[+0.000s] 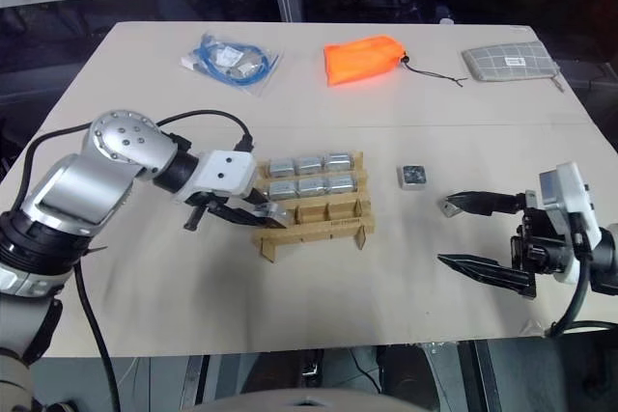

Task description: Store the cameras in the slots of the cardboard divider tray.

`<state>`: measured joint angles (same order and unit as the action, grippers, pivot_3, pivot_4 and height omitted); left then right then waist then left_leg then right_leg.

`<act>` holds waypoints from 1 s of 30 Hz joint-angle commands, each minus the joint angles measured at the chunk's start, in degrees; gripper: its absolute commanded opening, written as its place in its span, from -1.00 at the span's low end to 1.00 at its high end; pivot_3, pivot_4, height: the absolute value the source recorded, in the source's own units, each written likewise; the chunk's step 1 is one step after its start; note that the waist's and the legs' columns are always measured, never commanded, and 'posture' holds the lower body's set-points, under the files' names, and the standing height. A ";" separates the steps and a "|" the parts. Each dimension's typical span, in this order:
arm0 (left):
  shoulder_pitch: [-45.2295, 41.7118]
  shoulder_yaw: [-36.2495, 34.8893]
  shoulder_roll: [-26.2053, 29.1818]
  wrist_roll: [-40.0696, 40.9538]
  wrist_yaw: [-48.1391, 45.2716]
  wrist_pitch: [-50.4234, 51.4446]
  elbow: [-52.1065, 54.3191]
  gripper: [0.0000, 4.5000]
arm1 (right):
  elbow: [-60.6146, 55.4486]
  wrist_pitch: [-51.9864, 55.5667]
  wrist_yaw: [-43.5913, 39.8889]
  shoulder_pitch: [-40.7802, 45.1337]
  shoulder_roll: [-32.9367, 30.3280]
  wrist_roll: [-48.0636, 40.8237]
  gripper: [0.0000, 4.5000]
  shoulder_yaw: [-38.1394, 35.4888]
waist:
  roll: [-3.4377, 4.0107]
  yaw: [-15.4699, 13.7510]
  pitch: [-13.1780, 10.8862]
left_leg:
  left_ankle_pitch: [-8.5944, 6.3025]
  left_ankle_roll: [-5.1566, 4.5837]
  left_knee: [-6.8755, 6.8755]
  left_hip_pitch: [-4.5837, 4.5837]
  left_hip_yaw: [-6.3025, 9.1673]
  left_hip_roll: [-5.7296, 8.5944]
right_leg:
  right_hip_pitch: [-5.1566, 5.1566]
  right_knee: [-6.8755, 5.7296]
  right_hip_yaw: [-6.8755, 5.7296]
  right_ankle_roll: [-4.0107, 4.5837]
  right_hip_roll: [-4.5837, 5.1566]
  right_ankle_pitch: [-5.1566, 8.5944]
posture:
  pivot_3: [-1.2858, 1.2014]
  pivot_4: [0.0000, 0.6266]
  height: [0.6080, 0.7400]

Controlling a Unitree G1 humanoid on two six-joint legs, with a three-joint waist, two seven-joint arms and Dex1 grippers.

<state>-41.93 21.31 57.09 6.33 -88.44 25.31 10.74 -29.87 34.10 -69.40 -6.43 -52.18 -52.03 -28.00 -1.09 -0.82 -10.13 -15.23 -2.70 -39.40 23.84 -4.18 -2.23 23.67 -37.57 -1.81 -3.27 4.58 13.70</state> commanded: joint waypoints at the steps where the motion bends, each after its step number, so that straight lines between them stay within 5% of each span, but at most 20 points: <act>1: -0.65 0.03 0.45 -1.46 -0.23 -0.76 0.97 -0.63 | 0.00 -1.45 -0.55 -0.30 -0.32 0.34 0.97 -0.78 | 0.00 -0.01 0.00 | 0.00 0.00 0.00 0.00 0.01 0.00 | 0.00 0.00 0.00 0.00 0.00 0.00 | 0.03 -0.52 1.00; 23: 1.02 2.18 3.61 -9.59 3.44 11.98 14.81 -0.63 | 0.00 -3.79 1.14 -1.17 1.59 1.85 0.97 0.69 | 0.00 0.03 0.00 | 0.00 0.00 -0.04 -0.03 0.00 -0.01 | 0.00 -0.08 0.03 0.00 -0.01 0.00 | 0.03 -0.52 1.00; 30: 0.58 2.60 3.13 -8.02 3.72 18.25 17.69 0.73 | 0.14 -4.36 1.36 -1.19 1.92 2.06 1.00 1.07 | -0.01 -0.06 0.00 | 0.00 0.00 -0.05 -0.03 0.00 0.00 | -0.01 -0.08 0.02 0.00 0.00 0.00 | 0.03 -0.52 1.00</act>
<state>-40.37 24.34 59.81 -2.07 -84.78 42.40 26.87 -29.26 30.89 -68.13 -8.02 -50.59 -49.67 -26.73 -1.10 -0.89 -10.13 -15.23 -2.70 -39.46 23.82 -4.17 -2.23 23.66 -37.65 -1.79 -3.27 4.58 13.71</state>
